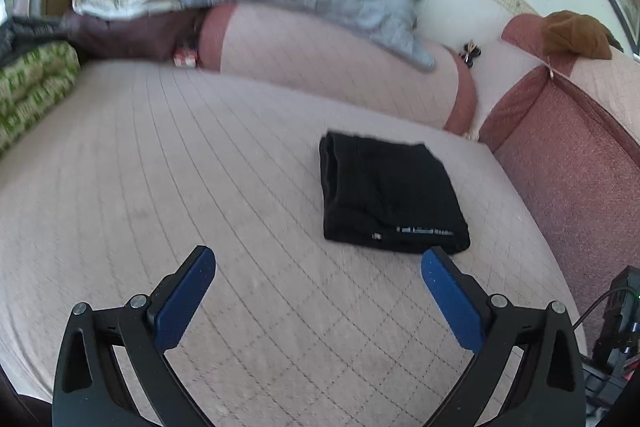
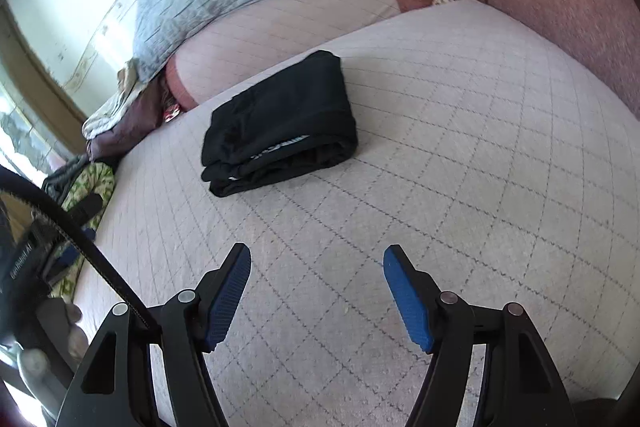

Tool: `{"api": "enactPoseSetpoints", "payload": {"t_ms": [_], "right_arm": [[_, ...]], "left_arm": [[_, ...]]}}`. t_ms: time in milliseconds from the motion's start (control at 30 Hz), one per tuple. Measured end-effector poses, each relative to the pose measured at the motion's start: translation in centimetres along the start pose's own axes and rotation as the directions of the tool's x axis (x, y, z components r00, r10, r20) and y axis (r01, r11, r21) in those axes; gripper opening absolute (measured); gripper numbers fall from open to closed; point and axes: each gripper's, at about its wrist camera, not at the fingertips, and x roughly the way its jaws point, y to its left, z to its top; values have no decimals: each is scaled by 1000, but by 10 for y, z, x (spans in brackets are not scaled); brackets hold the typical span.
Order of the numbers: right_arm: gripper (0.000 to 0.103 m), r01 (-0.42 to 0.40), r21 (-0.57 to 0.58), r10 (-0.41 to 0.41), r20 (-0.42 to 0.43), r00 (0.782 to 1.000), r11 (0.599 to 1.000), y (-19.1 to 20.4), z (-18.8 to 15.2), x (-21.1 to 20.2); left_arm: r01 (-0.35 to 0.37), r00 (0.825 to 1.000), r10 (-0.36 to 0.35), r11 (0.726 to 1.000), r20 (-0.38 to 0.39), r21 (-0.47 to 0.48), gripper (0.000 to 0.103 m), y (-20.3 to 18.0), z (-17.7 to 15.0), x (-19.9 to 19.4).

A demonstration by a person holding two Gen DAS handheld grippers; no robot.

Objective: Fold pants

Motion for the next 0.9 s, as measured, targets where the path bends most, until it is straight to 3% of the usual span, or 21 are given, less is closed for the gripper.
{"api": "enactPoseSetpoints", "payload": {"t_ms": [167,333,400,467,500,667,733,800,900], "right_arm": [[74,-33,105,38,-42,998,994,-17,0,15],[74,-49,131,58,-66,996,990,-20,1,24],[74,-53,121,62,-67,996,991,-19,1,24],[74,-50,110,58,-68,996,993,-17,1,24],[74,-48,111,56,-68,996,993,-16,1,24],[74,-65,117,74,-74,995,991,-15,2,26],[75,-68,111,77,-83,994,991,-12,2,28],[75,-60,87,68,-88,994,994,-6,1,29],[75,-20,20,21,-70,997,1000,7,-2,27]], "left_arm": [[1,998,1,1000,-62,28,103,-18,20,35],[-119,987,130,986,-92,119,103,-42,40,95],[-183,971,201,973,-130,140,103,-44,45,127],[-250,939,288,947,-188,199,103,-44,42,152],[-253,930,298,943,-215,215,103,-41,39,158],[-242,933,284,950,-221,198,103,-19,28,136],[-234,945,260,961,-196,147,103,-3,25,109],[-236,958,248,967,-144,98,103,4,24,82],[-262,965,261,963,29,54,103,2,20,25]]}}
